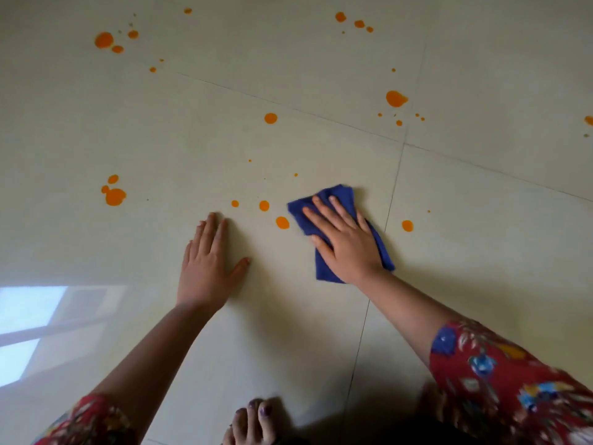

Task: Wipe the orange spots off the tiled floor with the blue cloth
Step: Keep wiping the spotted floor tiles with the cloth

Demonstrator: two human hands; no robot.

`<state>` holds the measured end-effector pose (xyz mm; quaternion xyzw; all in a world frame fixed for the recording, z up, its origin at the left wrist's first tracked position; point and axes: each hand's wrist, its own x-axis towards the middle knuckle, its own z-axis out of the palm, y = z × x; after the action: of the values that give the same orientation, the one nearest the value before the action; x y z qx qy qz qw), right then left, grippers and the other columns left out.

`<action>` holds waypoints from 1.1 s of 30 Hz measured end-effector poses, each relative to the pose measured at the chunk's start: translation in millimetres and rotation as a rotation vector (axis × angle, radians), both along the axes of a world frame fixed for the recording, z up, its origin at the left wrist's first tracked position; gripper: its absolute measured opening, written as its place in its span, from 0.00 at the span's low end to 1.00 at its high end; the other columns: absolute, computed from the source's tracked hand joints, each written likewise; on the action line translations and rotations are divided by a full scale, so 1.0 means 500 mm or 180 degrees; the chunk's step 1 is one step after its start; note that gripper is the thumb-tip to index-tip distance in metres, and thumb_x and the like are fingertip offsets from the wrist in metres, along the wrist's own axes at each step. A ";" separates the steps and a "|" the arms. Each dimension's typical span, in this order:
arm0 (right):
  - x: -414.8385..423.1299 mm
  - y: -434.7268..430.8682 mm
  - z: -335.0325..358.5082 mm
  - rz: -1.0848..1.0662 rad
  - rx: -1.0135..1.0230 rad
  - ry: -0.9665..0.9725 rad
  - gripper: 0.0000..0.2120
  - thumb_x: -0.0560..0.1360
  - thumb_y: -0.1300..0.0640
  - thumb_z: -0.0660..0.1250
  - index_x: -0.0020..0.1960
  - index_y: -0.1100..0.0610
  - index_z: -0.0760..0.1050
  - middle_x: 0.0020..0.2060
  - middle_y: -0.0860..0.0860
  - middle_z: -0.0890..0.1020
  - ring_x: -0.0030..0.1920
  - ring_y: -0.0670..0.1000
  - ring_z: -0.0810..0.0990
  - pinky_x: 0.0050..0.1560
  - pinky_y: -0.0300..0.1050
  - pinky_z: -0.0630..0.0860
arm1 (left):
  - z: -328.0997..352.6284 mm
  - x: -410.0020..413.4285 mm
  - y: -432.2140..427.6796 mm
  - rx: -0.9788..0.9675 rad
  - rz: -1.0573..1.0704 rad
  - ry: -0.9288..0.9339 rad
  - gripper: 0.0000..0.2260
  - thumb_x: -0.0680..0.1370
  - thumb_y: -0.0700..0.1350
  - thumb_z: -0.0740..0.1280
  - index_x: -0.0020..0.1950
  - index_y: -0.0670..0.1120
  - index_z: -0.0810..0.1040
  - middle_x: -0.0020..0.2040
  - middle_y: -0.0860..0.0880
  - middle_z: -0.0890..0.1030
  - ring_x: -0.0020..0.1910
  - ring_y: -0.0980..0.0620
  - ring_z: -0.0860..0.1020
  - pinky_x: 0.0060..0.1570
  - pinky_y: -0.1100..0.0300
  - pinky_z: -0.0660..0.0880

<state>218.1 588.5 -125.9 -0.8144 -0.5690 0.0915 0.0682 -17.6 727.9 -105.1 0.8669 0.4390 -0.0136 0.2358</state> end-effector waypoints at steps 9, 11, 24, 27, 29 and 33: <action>-0.028 0.179 0.014 -0.0277 -0.0244 0.0107 0.26 0.81 0.42 0.47 0.78 0.44 0.51 0.79 0.44 0.52 0.78 0.51 0.49 0.75 0.59 0.51 | 0.034 -0.031 0.057 -0.0615 -0.0591 0.0315 0.45 0.74 0.57 0.70 0.80 0.51 0.44 0.79 0.55 0.39 0.78 0.55 0.41 0.76 0.54 0.53; -0.052 0.122 0.012 0.0407 -0.0084 0.0020 0.27 0.80 0.41 0.47 0.77 0.44 0.56 0.78 0.44 0.57 0.78 0.50 0.54 0.73 0.58 0.56 | 0.044 -0.029 0.064 -0.0651 -0.0665 0.0422 0.44 0.74 0.57 0.70 0.80 0.51 0.44 0.79 0.54 0.39 0.78 0.55 0.42 0.76 0.53 0.54; -0.107 0.130 0.001 0.1967 -0.0030 -0.0178 0.26 0.80 0.40 0.50 0.77 0.41 0.55 0.78 0.44 0.56 0.78 0.51 0.52 0.75 0.60 0.50 | 0.021 -0.058 0.060 -0.0300 -0.0184 0.0026 0.43 0.75 0.65 0.63 0.79 0.50 0.43 0.75 0.56 0.34 0.75 0.57 0.35 0.76 0.56 0.42; -0.005 0.098 0.006 0.2623 -0.0101 -0.0282 0.25 0.81 0.39 0.51 0.77 0.40 0.55 0.78 0.42 0.55 0.78 0.49 0.50 0.76 0.56 0.43 | 0.011 -0.076 0.068 -0.0474 -0.0357 0.0322 0.50 0.67 0.77 0.53 0.77 0.53 0.32 0.74 0.57 0.28 0.73 0.56 0.28 0.72 0.60 0.33; 0.054 0.125 -0.001 0.2045 -0.0132 -0.0422 0.26 0.81 0.39 0.49 0.77 0.40 0.53 0.78 0.42 0.54 0.78 0.49 0.50 0.75 0.60 0.48 | 0.000 -0.082 0.069 -0.0472 -0.0421 0.0387 0.49 0.67 0.77 0.52 0.75 0.55 0.28 0.73 0.58 0.25 0.72 0.56 0.26 0.71 0.60 0.31; -0.013 0.224 0.001 0.0181 0.0034 -0.0316 0.28 0.78 0.39 0.48 0.77 0.42 0.57 0.77 0.45 0.59 0.78 0.52 0.55 0.71 0.66 0.57 | -0.004 -0.078 0.070 -0.0474 -0.0449 0.0431 0.54 0.65 0.78 0.55 0.73 0.55 0.25 0.71 0.58 0.22 0.71 0.57 0.24 0.70 0.59 0.29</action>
<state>211.6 700.4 -125.2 -0.8010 -0.5951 0.0499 0.0416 -56.5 763.0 -107.2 0.8728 0.3896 -0.1212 0.2678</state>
